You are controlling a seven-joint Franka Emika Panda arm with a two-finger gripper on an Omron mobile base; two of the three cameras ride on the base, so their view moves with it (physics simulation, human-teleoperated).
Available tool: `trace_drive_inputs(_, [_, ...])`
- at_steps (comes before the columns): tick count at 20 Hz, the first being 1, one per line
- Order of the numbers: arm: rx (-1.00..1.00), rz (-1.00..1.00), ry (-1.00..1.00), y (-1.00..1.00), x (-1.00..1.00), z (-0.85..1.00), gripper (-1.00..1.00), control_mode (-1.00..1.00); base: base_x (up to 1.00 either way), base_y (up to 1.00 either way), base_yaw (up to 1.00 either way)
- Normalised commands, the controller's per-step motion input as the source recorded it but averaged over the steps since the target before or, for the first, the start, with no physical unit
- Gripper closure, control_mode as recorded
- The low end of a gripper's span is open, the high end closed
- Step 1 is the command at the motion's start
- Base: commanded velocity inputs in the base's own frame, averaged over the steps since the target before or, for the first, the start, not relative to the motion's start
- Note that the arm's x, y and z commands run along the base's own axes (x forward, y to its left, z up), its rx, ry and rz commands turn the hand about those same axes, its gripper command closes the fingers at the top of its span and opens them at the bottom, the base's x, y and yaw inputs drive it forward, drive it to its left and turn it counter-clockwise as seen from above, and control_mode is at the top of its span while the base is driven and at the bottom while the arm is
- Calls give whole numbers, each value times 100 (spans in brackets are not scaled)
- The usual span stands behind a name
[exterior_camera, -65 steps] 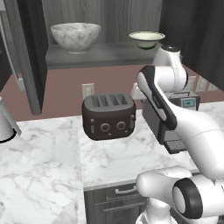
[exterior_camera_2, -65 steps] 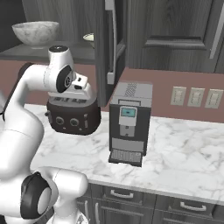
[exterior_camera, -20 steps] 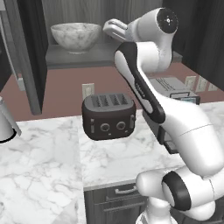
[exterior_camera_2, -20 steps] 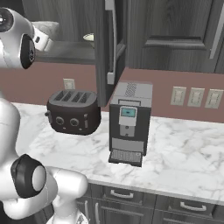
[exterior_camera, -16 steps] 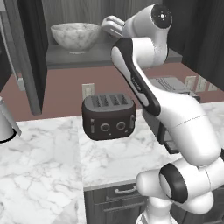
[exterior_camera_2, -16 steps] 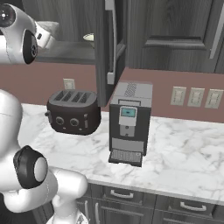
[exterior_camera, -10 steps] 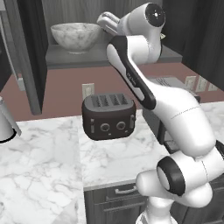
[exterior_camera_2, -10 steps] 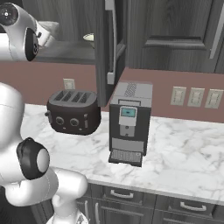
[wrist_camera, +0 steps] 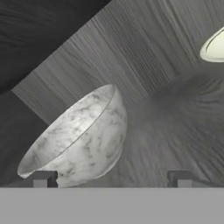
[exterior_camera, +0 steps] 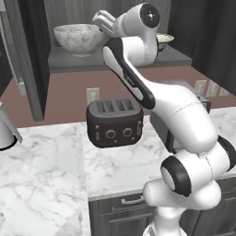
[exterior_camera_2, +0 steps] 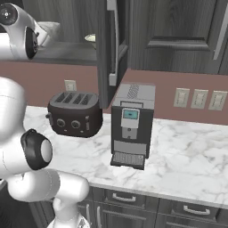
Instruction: Take the smaller bowl and place it next to the appetizer plate on the dining counter , and place the larger bowl next to the plate with cooked food.
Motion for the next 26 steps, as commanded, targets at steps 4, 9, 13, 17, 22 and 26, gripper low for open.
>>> trace_drive_inputs(4, [-1, 8, 9, 17, 24, 15, -100, -100, 0, 0, 0])
trace_drive_inputs(9, [-7, 13, 12, 11, 33, 1, -100, -100, 0, 0, 0])
trace_drive_inputs(13, [-7, 5, 1, 0, 38, -3, -100, -100, 0, 0, 0])
trace_drive_inputs(17, [-7, 0, 0, 9, 48, -5, -100, -100, 0, 0, 0])
trace_drive_inputs(22, [-10, 0, 0, 26, 33, -4, -100, -100, 0, 0, 0])
trace_drive_inputs(26, [-11, 0, 0, 24, 23, -5, -100, -100, 0, 0, 0])
